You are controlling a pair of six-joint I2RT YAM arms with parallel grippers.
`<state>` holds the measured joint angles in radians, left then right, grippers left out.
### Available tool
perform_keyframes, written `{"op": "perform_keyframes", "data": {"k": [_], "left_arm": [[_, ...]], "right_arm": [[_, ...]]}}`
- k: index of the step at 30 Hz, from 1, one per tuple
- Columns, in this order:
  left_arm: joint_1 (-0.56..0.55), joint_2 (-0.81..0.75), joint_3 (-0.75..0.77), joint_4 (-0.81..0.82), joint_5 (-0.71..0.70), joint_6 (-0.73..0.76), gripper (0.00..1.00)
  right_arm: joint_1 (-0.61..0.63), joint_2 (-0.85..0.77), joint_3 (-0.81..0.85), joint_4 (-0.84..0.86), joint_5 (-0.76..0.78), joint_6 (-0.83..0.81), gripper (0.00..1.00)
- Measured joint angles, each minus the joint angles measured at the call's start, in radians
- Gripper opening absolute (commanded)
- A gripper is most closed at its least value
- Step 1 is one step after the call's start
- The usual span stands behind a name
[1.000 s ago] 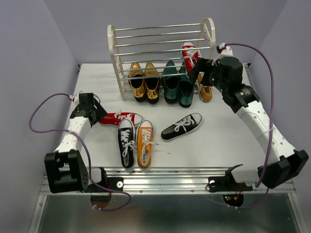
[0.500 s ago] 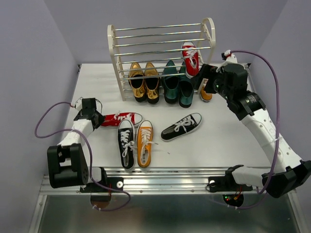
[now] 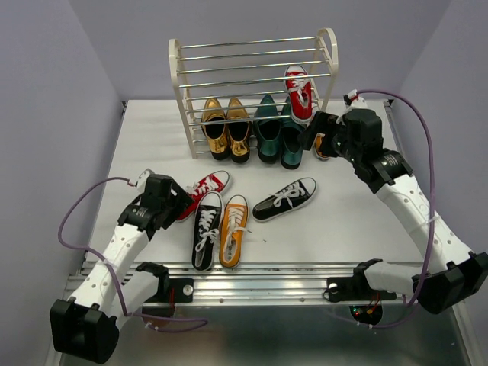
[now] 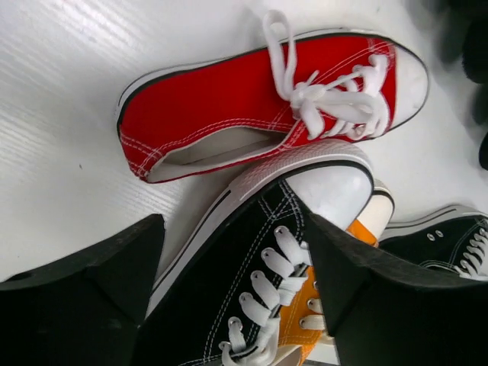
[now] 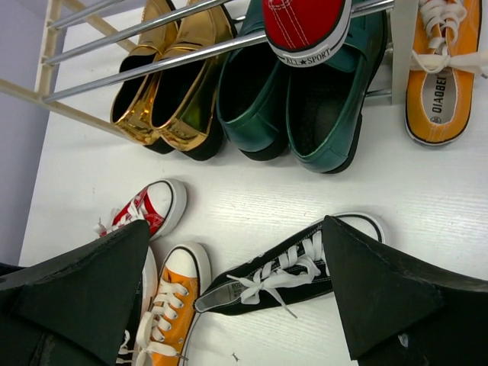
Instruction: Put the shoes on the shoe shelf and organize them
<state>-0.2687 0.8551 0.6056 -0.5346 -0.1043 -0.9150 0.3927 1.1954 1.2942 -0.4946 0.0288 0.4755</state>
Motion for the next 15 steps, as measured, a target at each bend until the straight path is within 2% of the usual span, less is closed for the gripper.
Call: {"op": "perform_keyframes", "data": {"k": [2,5,9,11,15], "left_arm": [[-0.002,0.001,0.052,-0.024,-0.003,0.026,0.71],[-0.010,0.023,0.126,-0.041,-0.014,0.068,0.65],[-0.018,0.128,0.217,-0.033,-0.049,0.158,0.67],[-0.019,0.179,0.225,-0.021,-0.053,0.193,0.73],[-0.027,0.289,0.215,0.014,-0.051,0.253,0.72]], "right_arm": [[0.000,0.000,-0.012,-0.003,-0.002,0.005,1.00],[0.000,-0.001,-0.022,-0.008,-0.004,0.014,1.00],[0.000,-0.009,-0.032,-0.009,-0.006,0.027,1.00],[0.000,-0.012,-0.033,-0.010,-0.008,0.031,1.00],[0.000,-0.020,-0.035,-0.012,-0.009,0.039,1.00]]}}
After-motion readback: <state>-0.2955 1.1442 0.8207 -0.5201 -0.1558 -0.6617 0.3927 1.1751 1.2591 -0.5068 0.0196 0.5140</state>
